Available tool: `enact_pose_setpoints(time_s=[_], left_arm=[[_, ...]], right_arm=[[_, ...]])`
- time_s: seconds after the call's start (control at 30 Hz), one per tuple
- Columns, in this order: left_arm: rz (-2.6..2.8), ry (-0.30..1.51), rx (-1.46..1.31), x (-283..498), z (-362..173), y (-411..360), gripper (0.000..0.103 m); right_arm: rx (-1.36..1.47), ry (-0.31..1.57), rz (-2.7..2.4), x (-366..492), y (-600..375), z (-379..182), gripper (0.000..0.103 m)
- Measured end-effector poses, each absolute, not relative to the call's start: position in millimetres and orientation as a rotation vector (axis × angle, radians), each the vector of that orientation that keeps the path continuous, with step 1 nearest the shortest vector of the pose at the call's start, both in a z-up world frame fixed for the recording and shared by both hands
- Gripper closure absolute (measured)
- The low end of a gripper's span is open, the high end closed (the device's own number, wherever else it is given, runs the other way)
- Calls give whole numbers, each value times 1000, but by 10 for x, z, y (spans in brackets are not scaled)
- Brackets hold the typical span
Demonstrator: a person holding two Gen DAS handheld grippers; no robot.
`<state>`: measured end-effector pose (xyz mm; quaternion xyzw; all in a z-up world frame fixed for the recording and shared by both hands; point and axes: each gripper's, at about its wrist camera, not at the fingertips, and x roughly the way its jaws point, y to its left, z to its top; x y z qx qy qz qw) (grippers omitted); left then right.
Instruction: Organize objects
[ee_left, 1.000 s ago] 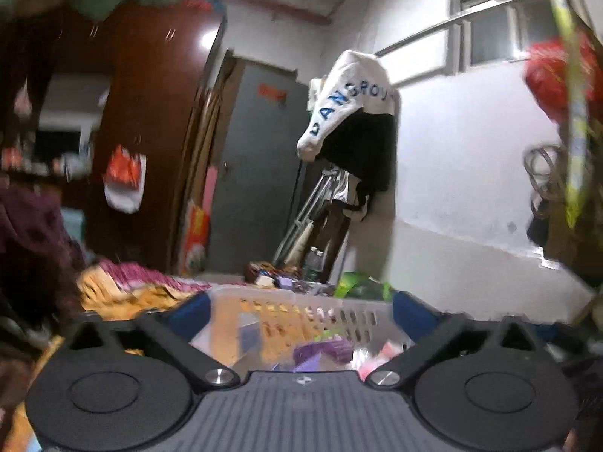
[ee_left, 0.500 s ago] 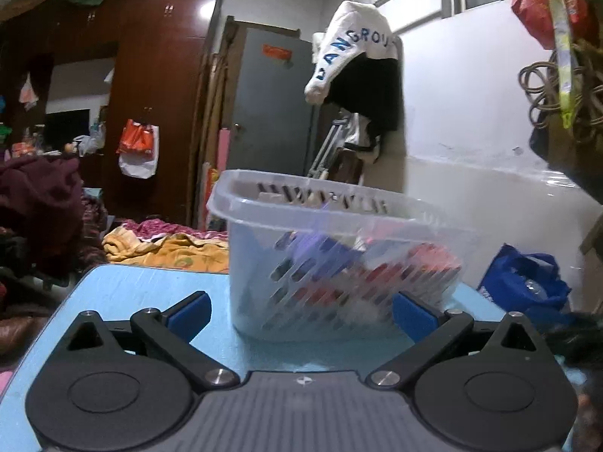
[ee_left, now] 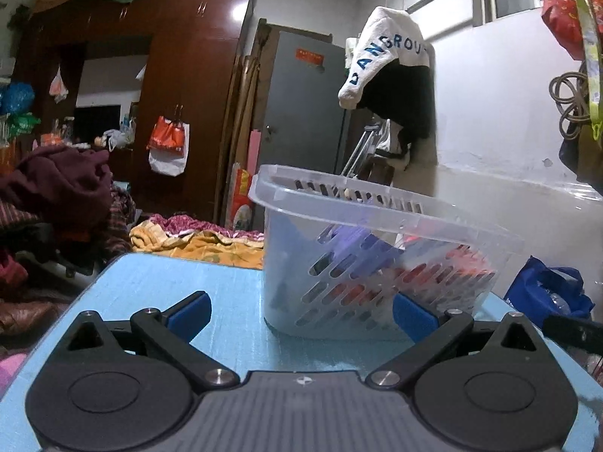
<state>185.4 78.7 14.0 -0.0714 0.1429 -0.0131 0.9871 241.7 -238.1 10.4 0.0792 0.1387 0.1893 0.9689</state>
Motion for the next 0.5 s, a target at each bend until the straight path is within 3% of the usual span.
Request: enact_pose_setpoints(time_s=[0.3, 0.5], left_arm=[[-42, 303, -67, 2042, 704, 564, 0], [-36, 424, -82, 2412, 996, 514, 0]], right_arm=[[86, 260, 433, 2756, -2375, 888, 0], [-38, 284, 357, 2961, -2204, 1010, 0]])
